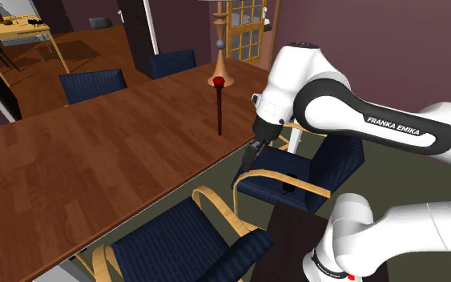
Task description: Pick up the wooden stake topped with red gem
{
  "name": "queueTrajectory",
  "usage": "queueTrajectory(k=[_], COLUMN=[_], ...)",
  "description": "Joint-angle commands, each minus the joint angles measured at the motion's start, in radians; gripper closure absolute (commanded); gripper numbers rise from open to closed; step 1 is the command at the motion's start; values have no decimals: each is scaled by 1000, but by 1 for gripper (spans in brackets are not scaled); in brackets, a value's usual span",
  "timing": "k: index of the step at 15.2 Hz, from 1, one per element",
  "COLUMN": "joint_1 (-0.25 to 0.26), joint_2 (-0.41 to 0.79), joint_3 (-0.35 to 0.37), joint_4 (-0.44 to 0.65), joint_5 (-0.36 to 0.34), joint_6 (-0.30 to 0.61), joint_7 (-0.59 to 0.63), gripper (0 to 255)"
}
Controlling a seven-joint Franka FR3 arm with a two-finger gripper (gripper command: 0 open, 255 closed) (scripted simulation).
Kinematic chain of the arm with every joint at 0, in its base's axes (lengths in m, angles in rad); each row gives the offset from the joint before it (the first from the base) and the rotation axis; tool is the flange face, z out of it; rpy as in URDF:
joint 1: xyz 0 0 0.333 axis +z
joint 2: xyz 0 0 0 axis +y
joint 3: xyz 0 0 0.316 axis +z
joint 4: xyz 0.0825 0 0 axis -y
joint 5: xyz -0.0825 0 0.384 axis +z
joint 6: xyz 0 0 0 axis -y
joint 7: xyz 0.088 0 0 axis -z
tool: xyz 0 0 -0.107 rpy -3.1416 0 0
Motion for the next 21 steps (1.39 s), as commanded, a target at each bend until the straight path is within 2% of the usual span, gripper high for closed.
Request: queueTrajectory(k=[1, 11, 21], joint_1=[0, -79, -148], joint_2=[0, 262, 532], joint_3=[0, -17, -27], joint_4=[0, 191, 470], joint_5=[0, -204, -394], joint_6=[0, 112, 170], joint_7=[0, -51, -67], gripper=[0, 0, 0])
